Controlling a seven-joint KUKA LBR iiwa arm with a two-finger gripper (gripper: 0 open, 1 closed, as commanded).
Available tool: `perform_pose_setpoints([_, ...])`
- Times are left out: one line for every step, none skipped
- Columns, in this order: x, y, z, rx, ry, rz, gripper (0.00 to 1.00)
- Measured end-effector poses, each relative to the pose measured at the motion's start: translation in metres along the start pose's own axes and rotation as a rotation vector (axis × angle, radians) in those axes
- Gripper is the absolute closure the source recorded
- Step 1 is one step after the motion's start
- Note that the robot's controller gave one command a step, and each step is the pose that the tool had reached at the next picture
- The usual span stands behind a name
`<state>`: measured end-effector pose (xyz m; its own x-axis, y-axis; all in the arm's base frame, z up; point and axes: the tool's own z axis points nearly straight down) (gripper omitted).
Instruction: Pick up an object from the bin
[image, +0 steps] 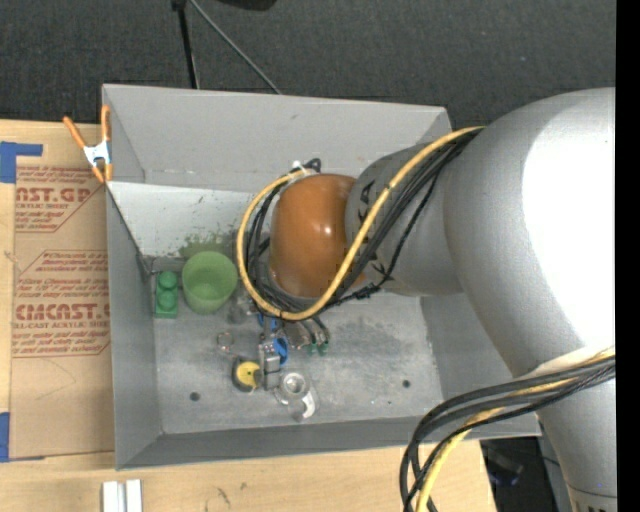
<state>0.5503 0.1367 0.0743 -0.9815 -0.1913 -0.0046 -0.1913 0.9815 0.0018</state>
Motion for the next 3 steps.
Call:
perform_pose_setpoints([0.001,0.000,-0.001,0.000,0.005,0.000,1.00])
perform_pose_setpoints([0.000,0.000,0.000,0.000,0.000,0.001,0.00])
perform_pose_setpoints([0.064,-0.011,0.004,0.001,0.005,-0.140,0.00])
